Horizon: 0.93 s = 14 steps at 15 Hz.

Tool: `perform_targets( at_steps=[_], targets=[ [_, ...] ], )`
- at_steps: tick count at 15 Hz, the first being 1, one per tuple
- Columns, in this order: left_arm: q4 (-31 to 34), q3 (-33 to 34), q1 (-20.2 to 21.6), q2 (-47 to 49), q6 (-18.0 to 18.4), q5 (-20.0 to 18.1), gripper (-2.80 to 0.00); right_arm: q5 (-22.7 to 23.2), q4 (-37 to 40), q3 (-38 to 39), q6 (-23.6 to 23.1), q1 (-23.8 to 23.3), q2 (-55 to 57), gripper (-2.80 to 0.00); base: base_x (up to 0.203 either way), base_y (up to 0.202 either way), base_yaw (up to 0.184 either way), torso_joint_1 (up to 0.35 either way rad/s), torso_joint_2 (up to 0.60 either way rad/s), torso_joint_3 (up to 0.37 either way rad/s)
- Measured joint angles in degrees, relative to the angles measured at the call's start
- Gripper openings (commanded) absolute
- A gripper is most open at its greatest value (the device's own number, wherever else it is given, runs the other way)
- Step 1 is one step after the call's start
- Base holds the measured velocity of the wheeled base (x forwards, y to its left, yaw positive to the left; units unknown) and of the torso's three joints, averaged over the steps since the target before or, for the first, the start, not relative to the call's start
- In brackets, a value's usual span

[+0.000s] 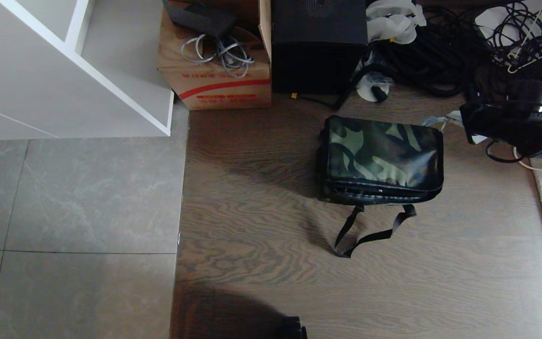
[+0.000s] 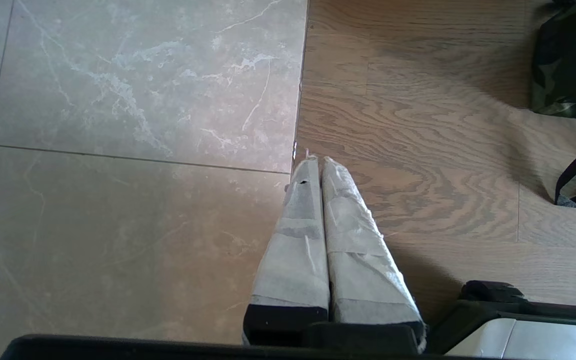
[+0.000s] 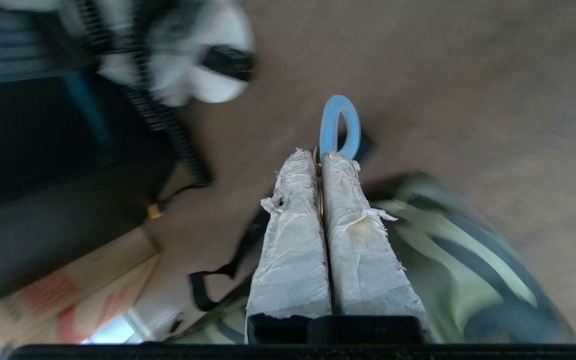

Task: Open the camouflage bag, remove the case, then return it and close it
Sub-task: Open the top of the storage box

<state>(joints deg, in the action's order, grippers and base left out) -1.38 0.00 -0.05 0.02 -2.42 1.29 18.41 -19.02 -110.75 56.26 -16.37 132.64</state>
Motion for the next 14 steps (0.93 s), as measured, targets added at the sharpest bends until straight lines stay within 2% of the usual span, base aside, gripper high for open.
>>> perform_targets(
  at_steps=[4,5,7,11,14],
  targets=[
    [0.0,0.0,0.0,0.0,0.01,-0.03,-2.8,1.05,-7.48,-0.22,-0.59,0.83,1.55,-2.8,0.0,0.0,0.0,0.0,0.0,0.0],
    [0.0,0.0,-0.05,0.0,0.01,-0.02,-2.8,2.12,-7.63,-0.2,-0.61,0.85,1.74,0.0,0.0,0.0,0.0,0.0,0.0,0.0],
    [0.0,0.0,-0.05,0.0,0.0,-0.02,-2.8,3.63,-7.79,0.11,-1.07,0.8,1.9,0.0,0.0,0.0,0.0,0.0,0.0,0.0],
    [0.0,0.0,0.0,0.0,0.01,-0.02,-2.8,3.7,-7.69,2.78,-3.98,0.29,1.56,0.0,0.0,0.0,0.0,0.0,0.0,0.0],
    [0.0,0.0,-0.05,0.0,-0.01,-0.02,-2.8,5.83,-7.64,8.64,-5.76,-1.05,-0.82,0.0,0.0,0.0,0.0,0.0,0.0,0.0]
  ],
)
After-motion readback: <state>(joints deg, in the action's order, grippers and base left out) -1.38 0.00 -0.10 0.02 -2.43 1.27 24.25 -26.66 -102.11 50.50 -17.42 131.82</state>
